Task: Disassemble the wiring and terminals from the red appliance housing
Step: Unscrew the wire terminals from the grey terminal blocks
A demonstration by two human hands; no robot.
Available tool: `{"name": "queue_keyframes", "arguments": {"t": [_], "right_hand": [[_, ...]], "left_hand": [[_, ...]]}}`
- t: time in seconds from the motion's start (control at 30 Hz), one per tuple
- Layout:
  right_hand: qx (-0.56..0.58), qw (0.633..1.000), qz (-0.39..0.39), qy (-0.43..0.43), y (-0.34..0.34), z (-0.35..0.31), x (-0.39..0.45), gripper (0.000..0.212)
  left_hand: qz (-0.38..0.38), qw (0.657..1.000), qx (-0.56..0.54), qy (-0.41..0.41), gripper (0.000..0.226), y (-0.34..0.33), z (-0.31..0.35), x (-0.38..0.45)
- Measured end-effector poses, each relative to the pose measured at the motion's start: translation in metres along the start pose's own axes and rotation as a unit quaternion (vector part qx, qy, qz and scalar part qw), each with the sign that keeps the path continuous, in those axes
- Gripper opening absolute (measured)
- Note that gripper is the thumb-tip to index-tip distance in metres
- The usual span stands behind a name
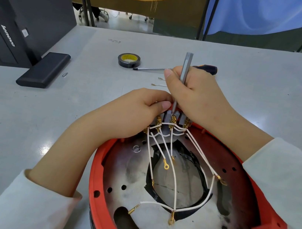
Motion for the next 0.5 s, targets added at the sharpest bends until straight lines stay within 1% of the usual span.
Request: {"name": "queue_keyframes", "arguments": {"t": [0.13,0.5], "right_hand": [[0.011,1.0,0.011,-0.005,0.0012,0.0012,0.0004,0.047],[-0.024,0.999,-0.023,-0.017,-0.0038,-0.0001,-0.0001,0.045]], "left_hand": [[-0.001,1.0,0.002,0.001,0.027,-0.0006,0.0016,-0.0005],[0.006,1.0,-0.003,-0.011,0.025,0.0007,0.0019,-0.0005]]}}
Point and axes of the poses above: each hand's wrist, its own x-axis towards the middle knuckle, its own y-axis out of the back of the hand, z = x × y, the point moved 6 cm from there along x, towards the middle knuckle, and after that the axes turned 14 degrees about -z, right-handed, at the moved point
